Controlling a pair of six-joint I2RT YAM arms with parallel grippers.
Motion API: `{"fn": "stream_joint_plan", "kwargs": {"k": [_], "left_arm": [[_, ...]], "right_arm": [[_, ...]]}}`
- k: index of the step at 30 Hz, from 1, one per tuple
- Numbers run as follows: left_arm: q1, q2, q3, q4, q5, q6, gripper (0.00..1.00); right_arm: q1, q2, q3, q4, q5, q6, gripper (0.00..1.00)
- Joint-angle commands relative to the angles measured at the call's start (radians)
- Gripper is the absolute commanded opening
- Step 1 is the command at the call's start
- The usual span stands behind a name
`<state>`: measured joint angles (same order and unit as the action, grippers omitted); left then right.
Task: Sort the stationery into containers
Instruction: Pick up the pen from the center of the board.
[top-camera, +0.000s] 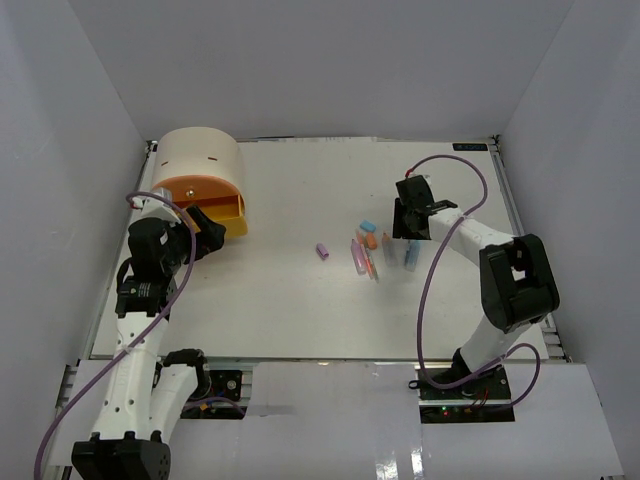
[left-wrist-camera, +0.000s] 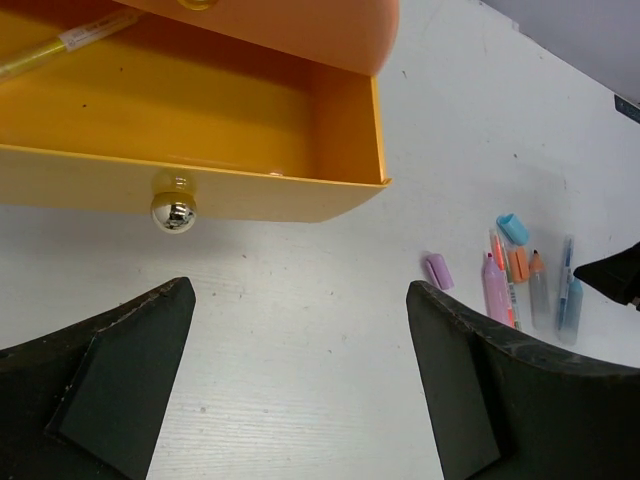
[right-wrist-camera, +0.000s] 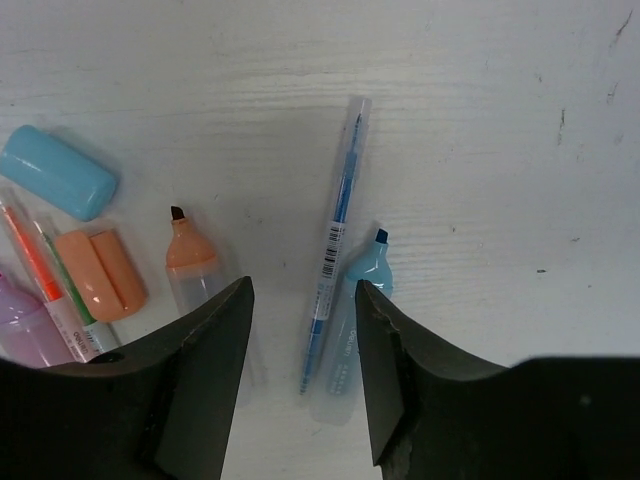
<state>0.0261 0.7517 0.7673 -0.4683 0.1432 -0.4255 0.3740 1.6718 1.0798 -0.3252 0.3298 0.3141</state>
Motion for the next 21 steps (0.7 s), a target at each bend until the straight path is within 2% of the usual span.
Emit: {"fn": "stream_joint_plan", "kwargs": {"k": [1,17,21], "left_arm": [[-0.009,-0.018,-0.006,-0.013,0.032,0.013,0.98],[-0.009,-0.011,-0.008,-0.013,0.065,-0.002,0.98],[-0.009,-0.006,0.003,-0.015,0.128,-0.022,0.98]], "right_arm": [[-0.01,0.026,0.043,-0.009,-0.003,0.034,0.5],[-0.012,0.152,0.065,-0.008,-0.041,0.063,0.36],[-0.014,0.155,0.062,-0.009,-0.051,0.066,0.22]]}}
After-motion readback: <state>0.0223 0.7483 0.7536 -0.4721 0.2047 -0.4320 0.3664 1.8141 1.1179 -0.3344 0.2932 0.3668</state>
